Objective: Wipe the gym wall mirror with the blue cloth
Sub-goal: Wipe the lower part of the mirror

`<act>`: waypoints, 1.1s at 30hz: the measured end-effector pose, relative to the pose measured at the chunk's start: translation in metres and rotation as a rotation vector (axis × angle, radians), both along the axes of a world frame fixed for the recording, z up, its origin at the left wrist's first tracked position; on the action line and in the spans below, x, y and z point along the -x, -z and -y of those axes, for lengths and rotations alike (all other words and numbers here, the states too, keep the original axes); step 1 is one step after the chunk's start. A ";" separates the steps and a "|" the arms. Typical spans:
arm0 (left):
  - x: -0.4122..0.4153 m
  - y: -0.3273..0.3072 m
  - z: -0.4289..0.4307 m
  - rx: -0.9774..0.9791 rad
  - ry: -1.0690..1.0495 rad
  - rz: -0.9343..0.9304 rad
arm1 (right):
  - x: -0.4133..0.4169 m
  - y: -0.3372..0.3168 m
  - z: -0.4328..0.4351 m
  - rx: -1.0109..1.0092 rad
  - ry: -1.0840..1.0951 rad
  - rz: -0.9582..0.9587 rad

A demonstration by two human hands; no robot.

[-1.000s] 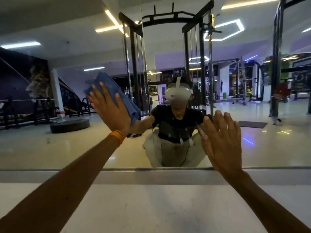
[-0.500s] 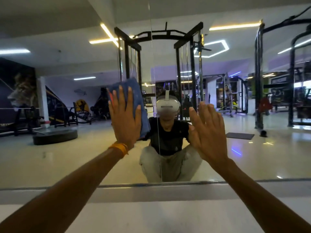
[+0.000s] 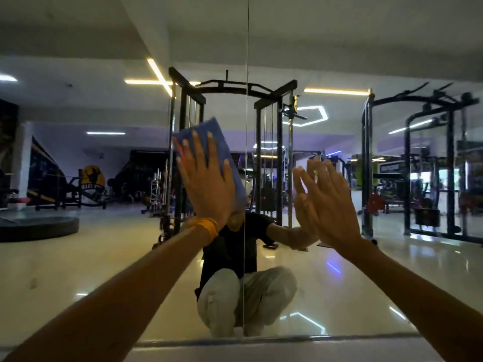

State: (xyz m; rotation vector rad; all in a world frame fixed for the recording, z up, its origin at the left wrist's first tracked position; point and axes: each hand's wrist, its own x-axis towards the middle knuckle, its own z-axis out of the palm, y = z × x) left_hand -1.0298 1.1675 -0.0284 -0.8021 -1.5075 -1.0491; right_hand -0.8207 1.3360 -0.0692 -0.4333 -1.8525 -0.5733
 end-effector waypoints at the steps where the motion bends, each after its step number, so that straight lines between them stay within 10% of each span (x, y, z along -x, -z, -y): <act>1: -0.010 0.014 -0.009 0.092 0.004 -0.121 | 0.002 -0.004 0.001 -0.005 -0.022 0.004; 5: 0.010 0.008 0.004 0.344 -0.018 -0.479 | 0.002 -0.036 -0.005 -0.037 -0.026 -0.006; 12: 0.025 -0.117 0.025 -0.026 -0.002 0.035 | 0.006 -0.057 -0.013 -0.011 -0.032 -0.033; 18: 0.002 -0.018 0.008 0.622 -0.020 -0.743 | -0.011 -0.054 -0.029 -0.127 -0.056 0.082; 25: 0.032 -0.134 0.039 -0.039 -0.032 0.008 | -0.024 -0.042 -0.042 -0.065 -0.073 -0.046; 33: -0.031 0.067 -0.016 0.486 0.009 -0.569 | -0.027 0.021 -0.044 -0.025 -0.126 -0.062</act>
